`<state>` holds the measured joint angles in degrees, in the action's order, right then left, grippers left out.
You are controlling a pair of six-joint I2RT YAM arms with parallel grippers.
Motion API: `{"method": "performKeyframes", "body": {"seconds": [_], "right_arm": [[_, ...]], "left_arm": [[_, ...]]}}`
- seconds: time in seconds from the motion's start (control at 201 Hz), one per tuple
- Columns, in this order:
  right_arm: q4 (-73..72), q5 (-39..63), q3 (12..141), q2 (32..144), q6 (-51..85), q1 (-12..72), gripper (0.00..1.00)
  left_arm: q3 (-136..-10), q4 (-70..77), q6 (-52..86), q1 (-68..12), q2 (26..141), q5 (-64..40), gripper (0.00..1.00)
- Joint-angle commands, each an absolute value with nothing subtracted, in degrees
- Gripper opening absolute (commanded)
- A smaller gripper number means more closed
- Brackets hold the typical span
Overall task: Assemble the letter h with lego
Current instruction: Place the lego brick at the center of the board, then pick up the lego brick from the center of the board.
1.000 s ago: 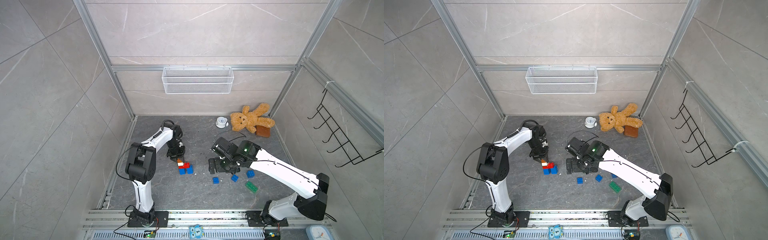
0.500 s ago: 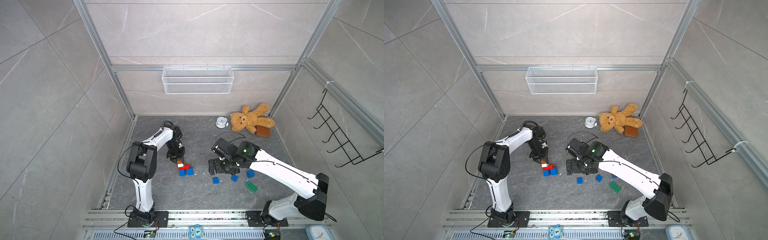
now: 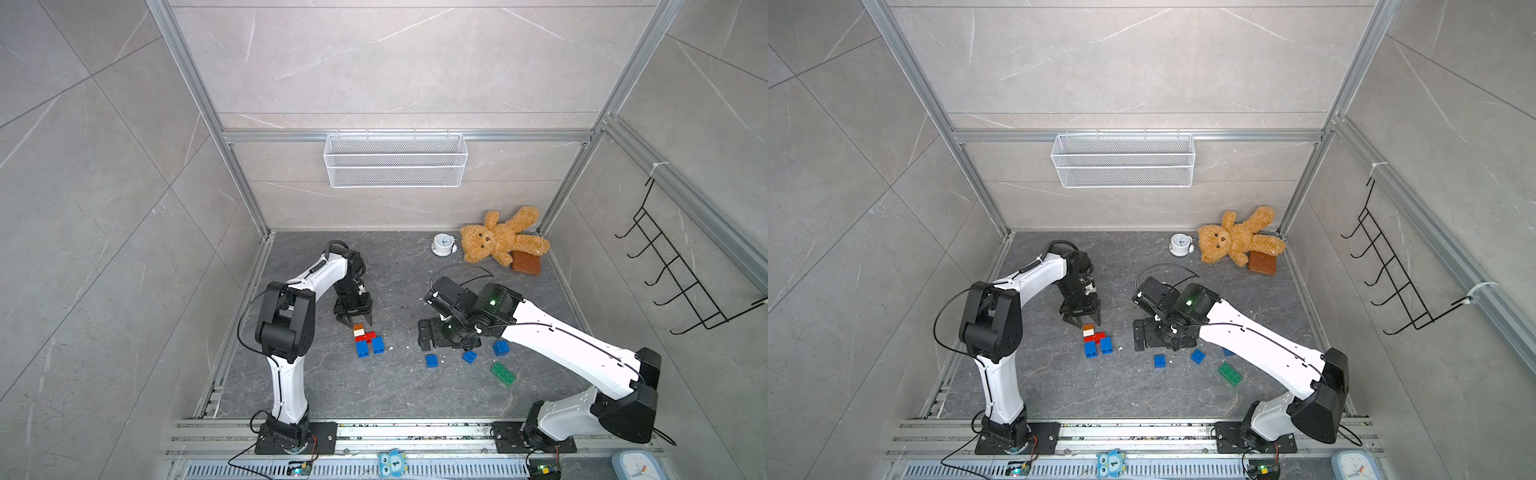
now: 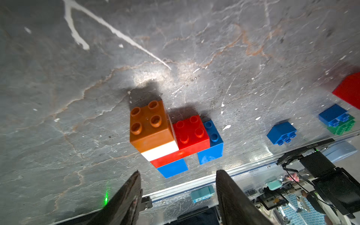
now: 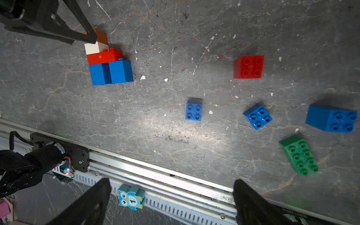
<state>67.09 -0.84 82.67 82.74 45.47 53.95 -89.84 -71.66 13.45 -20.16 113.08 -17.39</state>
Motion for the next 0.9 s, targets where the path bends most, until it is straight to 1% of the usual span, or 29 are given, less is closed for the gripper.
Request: {"method": "performKeyframes", "body": {"seconds": [0.0,0.045,0.105,0.135,0.165,0.204,0.229,0.269,0.414,0.489,0.548,0.643,0.733,0.897], "right_arm": [[69.8,-5.1,82.3,80.7,47.2,53.6,1.00],[71.4,-7.6,82.2,79.8,48.4,53.1,1.00],[72.2,-7.9,80.7,78.5,49.4,51.3,1.00],[71.7,-6.6,79.6,77.9,49.4,50.1,1.00],[71.1,-5.1,78.7,77.8,49.2,49.0,1.00],[70.5,-3.5,77.7,78.0,48.8,47.6,1.00],[70.1,-2.9,77.3,78.2,48.6,46.9,1.00],[69.6,-2.8,76.6,78.7,48.2,46.3,1.00],[67.4,-0.7,73.3,80.6,47.1,45.4,1.00],[66.3,-1.7,70.0,80.8,47.8,44.6,1.00],[65.6,-2.0,67.1,80.3,47.8,42.7,1.00],[65.1,-2.1,63.5,78.2,48.5,37.3,0.99],[65.4,-2.9,63.0,77.3,47.6,34.0,0.99],[68.5,-4.4,63.8,79.0,47.2,29.6,0.98]], "left_arm": [[-93.0,-70.6,13.9,-19.4,104.7,-12.8,0.64],[-90.4,-66.3,15.0,-19.4,99.3,-11.3,0.66],[-84.6,-59.0,17.0,-19.5,91.6,-9.2,0.74],[-81.6,-56.1,17.9,-19.5,88.7,-7.4,0.76],[-78.8,-53.4,19.0,-19.4,85.2,-5.5,0.82],[-75.0,-49.8,20.3,-19.4,81.2,-3.9,0.87],[-72.9,-48.1,20.7,-19.4,79.0,-3.1,0.93],[-70.1,-46.0,21.5,-19.4,76.3,-2.2,0.95],[-64.7,-44.1,22.8,-19.4,71.2,-0.4,0.96],[-62.8,-43.9,22.1,-19.4,70.0,0.1,0.96],[-61.8,-44.4,21.5,-19.4,69.5,0.4,0.96],[-60.1,-44.7,20.9,-19.4,68.7,-0.1,0.96],[-58.2,-44.5,20.9,-19.4,68.3,0.0,0.96],[-57.2,-43.9,20.4,-19.5,68.7,0.0,0.96]]}}
